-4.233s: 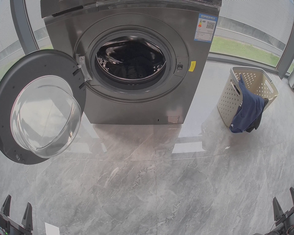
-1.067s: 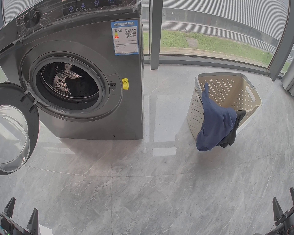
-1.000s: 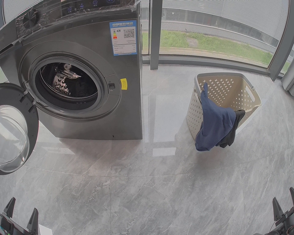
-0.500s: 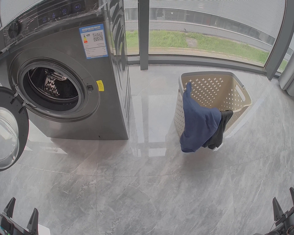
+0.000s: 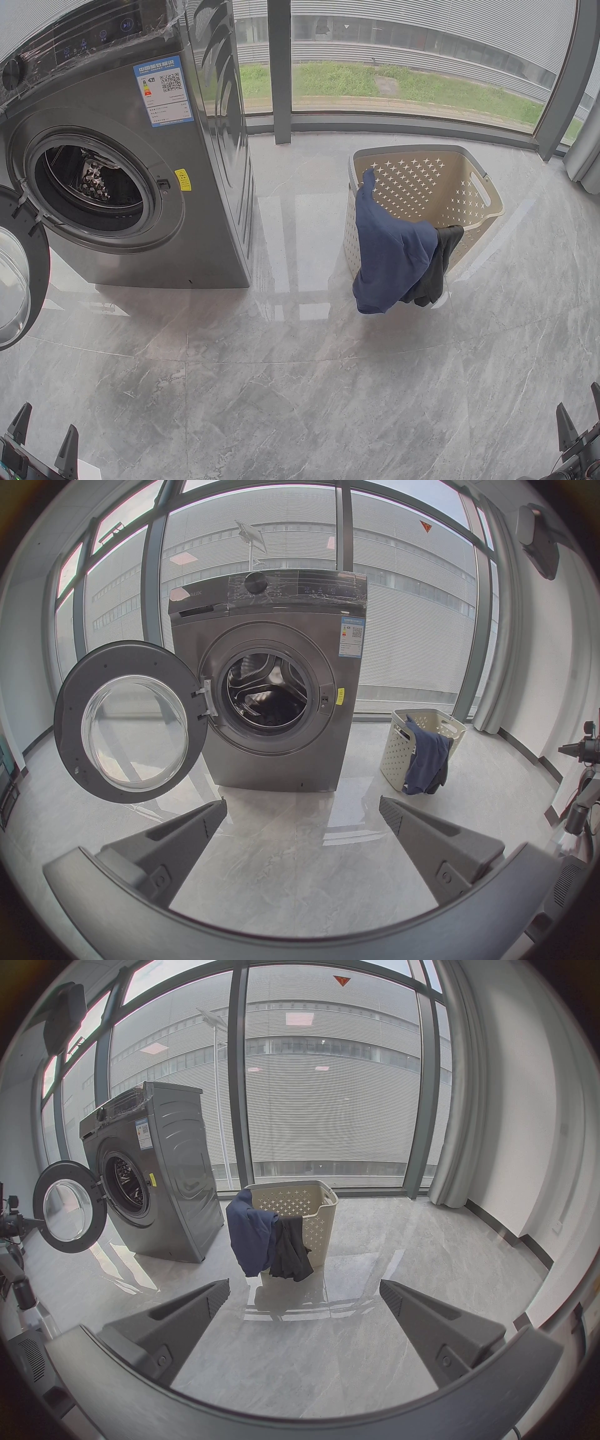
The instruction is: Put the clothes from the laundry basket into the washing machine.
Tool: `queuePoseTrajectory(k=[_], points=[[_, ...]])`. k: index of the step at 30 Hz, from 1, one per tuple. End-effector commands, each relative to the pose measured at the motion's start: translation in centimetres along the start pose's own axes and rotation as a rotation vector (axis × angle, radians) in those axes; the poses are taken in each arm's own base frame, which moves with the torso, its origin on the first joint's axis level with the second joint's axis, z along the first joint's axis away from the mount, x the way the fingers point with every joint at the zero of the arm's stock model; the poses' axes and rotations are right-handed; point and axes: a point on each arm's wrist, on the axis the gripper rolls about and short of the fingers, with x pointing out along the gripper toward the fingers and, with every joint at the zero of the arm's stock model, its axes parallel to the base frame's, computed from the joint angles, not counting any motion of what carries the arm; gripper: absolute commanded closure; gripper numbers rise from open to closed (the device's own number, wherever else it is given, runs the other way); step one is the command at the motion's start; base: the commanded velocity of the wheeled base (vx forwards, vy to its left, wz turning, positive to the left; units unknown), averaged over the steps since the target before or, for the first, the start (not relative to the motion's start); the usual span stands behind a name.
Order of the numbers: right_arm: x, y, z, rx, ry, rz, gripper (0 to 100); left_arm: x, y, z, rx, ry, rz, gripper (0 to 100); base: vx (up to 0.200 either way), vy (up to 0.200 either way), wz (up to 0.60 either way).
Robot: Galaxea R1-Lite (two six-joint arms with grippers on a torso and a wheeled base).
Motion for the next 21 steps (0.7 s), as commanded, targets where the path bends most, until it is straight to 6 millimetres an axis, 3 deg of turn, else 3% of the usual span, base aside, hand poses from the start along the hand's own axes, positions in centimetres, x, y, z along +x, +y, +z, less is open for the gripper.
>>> queuePoseTrajectory(k=[1,10,12,19,21], points=[[0.05,0.0,-0.47,-0.001,0.008,0.0,0,0.06,0.01,-0.45,-0.002,0.008,0.001,0,0.0,-0.2,0.0],[0.05,0.0,-0.47,0.001,0.008,0.0,0,0.08,0.01,-0.49,0.001,0.01,0.001,0,0.0,0.0,-0.07],[0.05,0.0,-0.47,0.001,0.008,0.0,0,0.08,0.02,-0.49,0.001,0.01,0.002,0,0.0,-0.2,-0.6],[0.05,0.0,-0.47,0.001,0.008,0.0,0,0.08,0.02,-0.51,-0.002,0.011,0.002,0,0.0,-0.2,0.0],[0.05,0.0,-0.47,0.001,0.008,0.0,0,0.08,0.02,-0.51,-0.003,0.011,0.002,0,0.0,0.0,0.0]])
